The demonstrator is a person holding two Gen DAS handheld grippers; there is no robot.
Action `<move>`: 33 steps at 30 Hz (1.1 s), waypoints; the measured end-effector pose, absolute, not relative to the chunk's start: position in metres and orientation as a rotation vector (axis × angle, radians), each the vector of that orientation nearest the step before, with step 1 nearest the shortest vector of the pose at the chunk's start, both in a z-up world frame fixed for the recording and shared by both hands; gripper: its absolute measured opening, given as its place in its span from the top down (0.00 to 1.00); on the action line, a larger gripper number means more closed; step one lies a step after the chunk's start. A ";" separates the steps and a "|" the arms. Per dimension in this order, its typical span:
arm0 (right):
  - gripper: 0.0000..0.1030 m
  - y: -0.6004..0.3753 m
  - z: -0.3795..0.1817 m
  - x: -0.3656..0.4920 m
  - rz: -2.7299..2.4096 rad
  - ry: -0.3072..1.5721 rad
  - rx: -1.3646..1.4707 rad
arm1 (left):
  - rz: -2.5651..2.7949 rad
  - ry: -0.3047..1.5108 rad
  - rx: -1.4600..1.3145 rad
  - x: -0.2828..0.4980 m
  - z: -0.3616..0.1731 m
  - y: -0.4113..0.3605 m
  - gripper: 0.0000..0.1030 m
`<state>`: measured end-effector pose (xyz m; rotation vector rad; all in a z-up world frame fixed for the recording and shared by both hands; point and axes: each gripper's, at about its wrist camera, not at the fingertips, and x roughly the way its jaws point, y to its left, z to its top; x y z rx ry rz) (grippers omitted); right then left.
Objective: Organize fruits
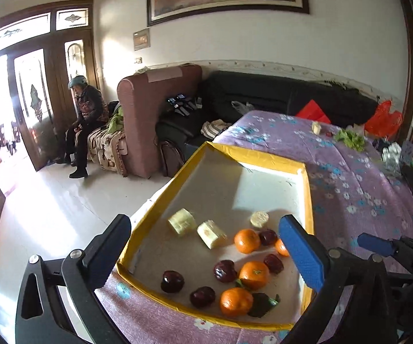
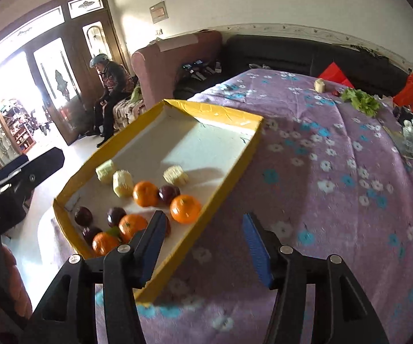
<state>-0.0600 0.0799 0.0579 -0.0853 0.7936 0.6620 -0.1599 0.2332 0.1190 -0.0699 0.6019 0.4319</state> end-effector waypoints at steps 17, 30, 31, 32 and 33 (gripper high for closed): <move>0.32 0.055 0.043 -0.075 0.615 0.804 -0.076 | 0.390 0.709 -0.080 -0.151 0.095 0.219 0.00; 0.27 0.066 0.040 -0.078 0.613 0.799 -0.109 | 0.389 0.726 -0.096 -0.149 0.089 0.224 0.00; 0.27 0.067 0.039 -0.078 0.613 0.800 -0.111 | 0.388 0.726 -0.097 -0.149 0.089 0.224 0.00; 0.27 0.068 0.039 -0.078 0.612 0.801 -0.114 | 0.388 0.728 -0.099 -0.149 0.088 0.225 0.00; 0.27 0.068 0.038 -0.078 0.613 0.803 -0.114 | 0.388 0.729 -0.100 -0.149 0.088 0.225 0.00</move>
